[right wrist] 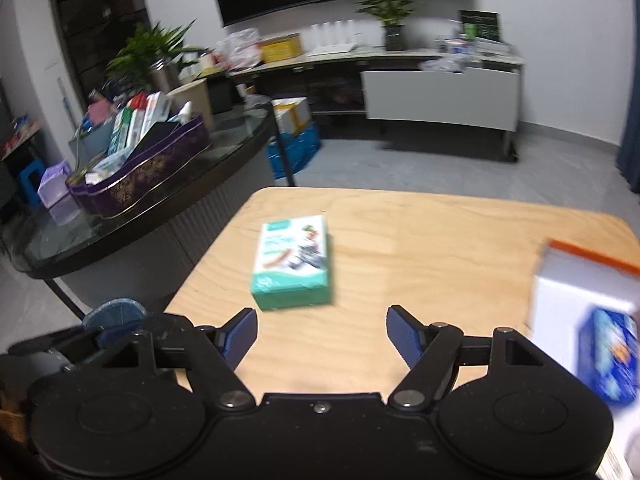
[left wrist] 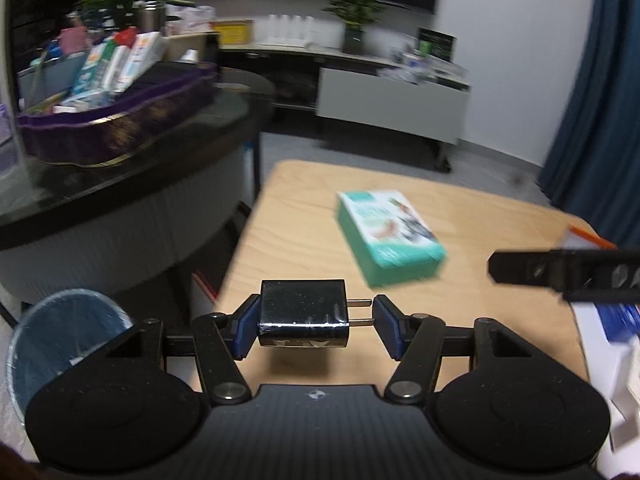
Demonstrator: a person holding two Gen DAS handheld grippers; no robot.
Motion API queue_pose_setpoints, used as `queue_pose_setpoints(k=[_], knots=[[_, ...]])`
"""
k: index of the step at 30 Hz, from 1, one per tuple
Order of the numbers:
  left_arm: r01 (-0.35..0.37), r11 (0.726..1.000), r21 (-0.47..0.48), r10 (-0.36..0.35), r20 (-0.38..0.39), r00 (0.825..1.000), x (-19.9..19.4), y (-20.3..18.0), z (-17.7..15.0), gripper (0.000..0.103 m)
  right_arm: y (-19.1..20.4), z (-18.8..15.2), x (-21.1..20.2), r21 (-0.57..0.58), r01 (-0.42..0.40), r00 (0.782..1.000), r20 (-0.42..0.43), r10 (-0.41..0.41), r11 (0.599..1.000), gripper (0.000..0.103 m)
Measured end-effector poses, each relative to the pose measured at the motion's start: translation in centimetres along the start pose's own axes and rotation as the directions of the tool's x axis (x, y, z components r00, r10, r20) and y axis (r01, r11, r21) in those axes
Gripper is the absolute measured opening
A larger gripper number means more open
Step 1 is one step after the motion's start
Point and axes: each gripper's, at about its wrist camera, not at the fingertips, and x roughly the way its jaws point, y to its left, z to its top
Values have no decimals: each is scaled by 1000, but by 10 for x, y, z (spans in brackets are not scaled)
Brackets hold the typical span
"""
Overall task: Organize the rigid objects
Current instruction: 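Grasp the green bandage box with the right gripper while the left holds the charger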
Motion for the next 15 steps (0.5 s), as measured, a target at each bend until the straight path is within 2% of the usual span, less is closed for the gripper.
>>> queue_pose_setpoints(k=[3, 6, 12, 15], knots=[[-17, 999, -39, 17, 8, 1000, 3, 15, 10, 61, 9, 9, 25, -4, -25, 999, -23, 25, 1000, 85], [-34, 998, -58, 35, 17, 999, 2, 25, 14, 61, 19, 17, 50, -31, -18, 999, -45, 17, 999, 85], [-36, 995, -95, 39, 24, 999, 5, 37, 20, 61, 33, 32, 97, -72, 39, 993, -105, -47, 997, 86], [-34, 994, -104, 37, 25, 999, 6, 39, 21, 61, 39, 38, 113, -103, 71, 991, -102, -82, 992, 90]])
